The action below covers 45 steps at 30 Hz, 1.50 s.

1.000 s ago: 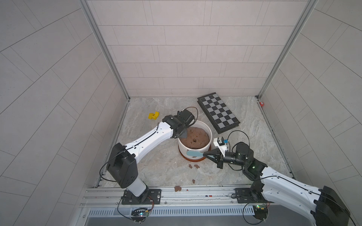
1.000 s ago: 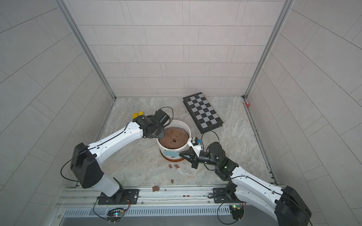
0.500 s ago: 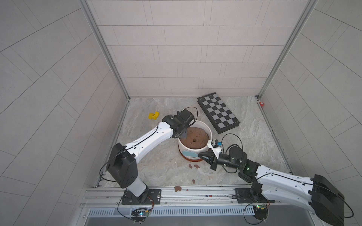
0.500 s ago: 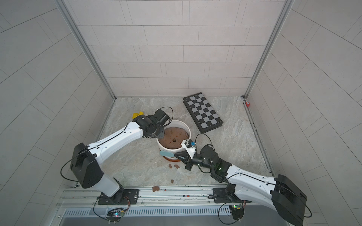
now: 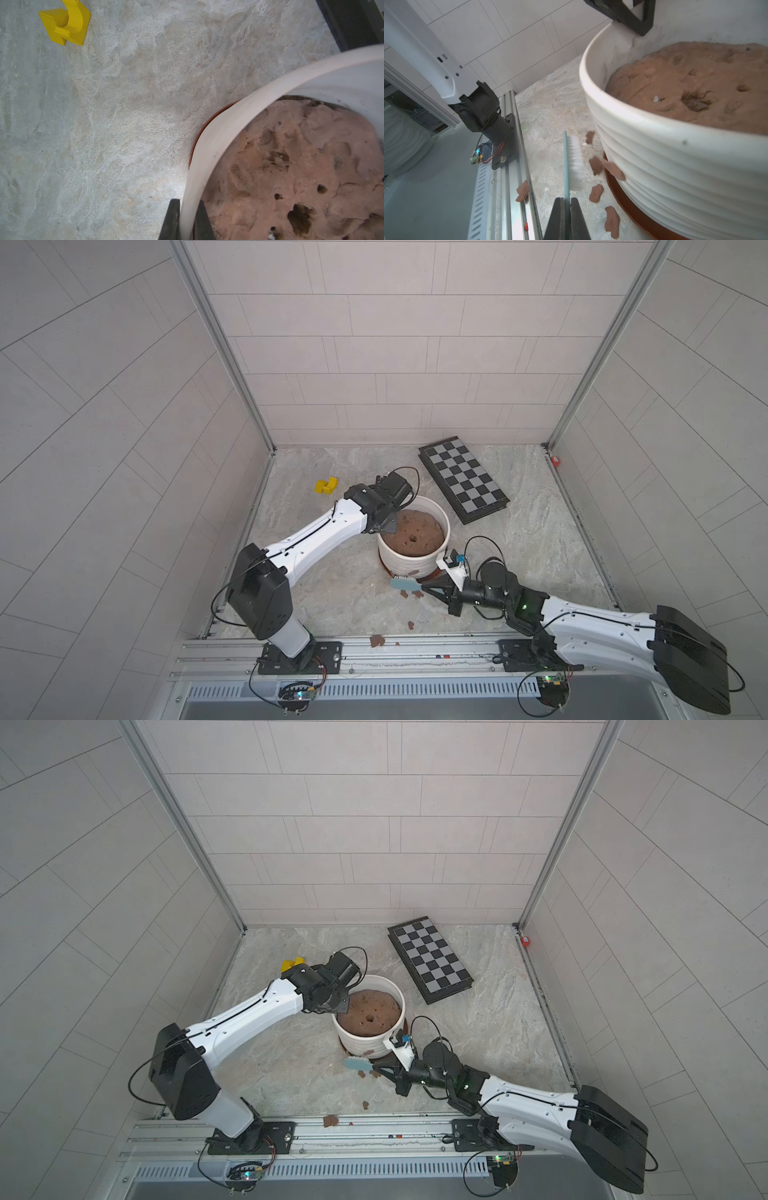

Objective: Scrub the dried mud off the ceramic pot
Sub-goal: Rotate the pot on the tray.

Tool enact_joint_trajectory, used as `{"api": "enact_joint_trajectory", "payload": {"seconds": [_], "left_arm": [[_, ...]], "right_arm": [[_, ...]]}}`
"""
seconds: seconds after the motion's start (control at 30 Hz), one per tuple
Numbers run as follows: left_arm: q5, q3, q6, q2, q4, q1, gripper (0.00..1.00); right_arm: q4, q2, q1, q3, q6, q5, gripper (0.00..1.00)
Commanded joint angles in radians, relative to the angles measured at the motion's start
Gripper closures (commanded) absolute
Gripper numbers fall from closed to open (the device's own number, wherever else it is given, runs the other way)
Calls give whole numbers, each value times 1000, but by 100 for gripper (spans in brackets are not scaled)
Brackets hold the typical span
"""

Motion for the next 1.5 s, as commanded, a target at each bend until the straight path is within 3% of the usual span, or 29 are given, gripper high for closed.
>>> {"api": "enact_joint_trajectory", "payload": {"seconds": [0.0,0.27,0.57,0.73,1.03,1.47], "left_arm": [[63,-5,34,30,16,-16,100],[75,-4,54,35,28,-11,100],[141,-11,122,34,51,-4,100],[184,-22,170,26,61,-4,100],[206,-32,203,20,68,-3,100],[238,-19,239,42,73,5,100]], "right_arm": [[-38,-78,3,16,-27,-56,100],[-207,-213,-32,57,-93,-13,100],[-176,-125,-138,76,-129,-97,100],[-111,-91,-175,59,-134,-43,100],[-58,-17,-177,-15,-88,112,100],[125,65,-98,-121,-6,45,100]]}}
